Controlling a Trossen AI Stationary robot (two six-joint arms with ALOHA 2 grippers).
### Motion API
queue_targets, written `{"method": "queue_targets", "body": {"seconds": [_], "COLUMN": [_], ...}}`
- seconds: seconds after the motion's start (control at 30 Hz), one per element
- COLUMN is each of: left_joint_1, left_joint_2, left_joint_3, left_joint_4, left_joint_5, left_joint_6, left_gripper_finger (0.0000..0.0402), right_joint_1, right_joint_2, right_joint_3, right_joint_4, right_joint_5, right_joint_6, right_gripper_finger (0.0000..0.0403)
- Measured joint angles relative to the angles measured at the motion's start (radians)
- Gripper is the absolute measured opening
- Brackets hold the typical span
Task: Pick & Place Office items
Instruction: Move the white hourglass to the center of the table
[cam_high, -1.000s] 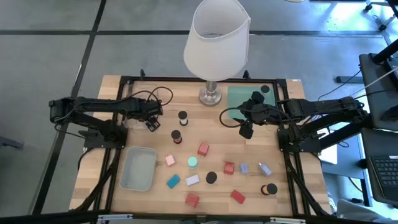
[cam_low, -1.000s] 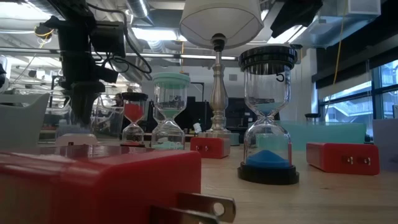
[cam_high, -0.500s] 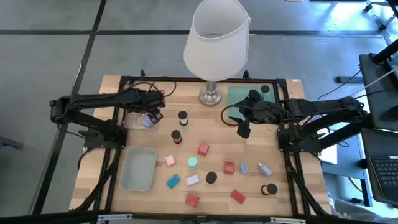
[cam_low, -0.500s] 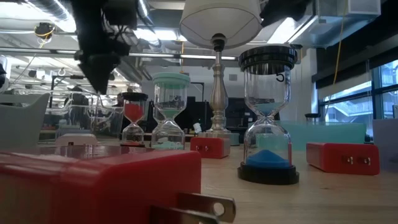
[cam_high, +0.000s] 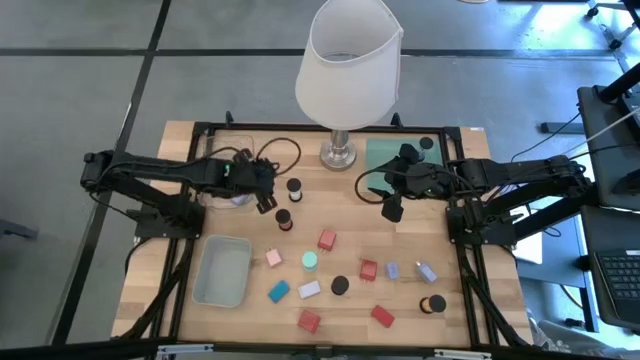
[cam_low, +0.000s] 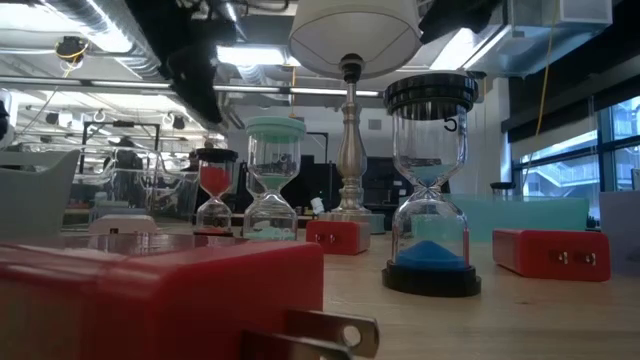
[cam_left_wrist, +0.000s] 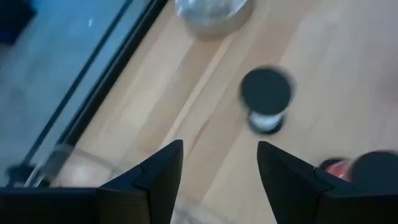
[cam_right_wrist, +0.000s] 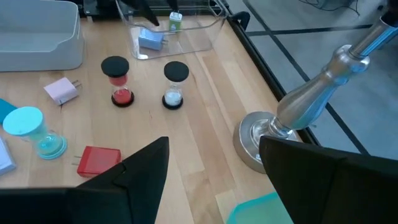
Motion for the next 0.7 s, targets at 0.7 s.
{"method": "queue_targets", "body": {"seconds": [0.7], "left_joint_1": [-0.064], "left_joint_2": [0.000], "left_joint_3": [-0.064], "left_joint_4": [0.178], "left_joint_5": [0.052], "left_joint_6": [0.054], "left_gripper_finger": [0.0292], "right_joint_1": [0.000], "right_joint_2": [0.000], "right_joint_3": [0.000], "right_joint_4": [0.000], "right_joint_5": [0.003], "right_joint_6": [0.004], "right_gripper_finger": [0.0253]}}
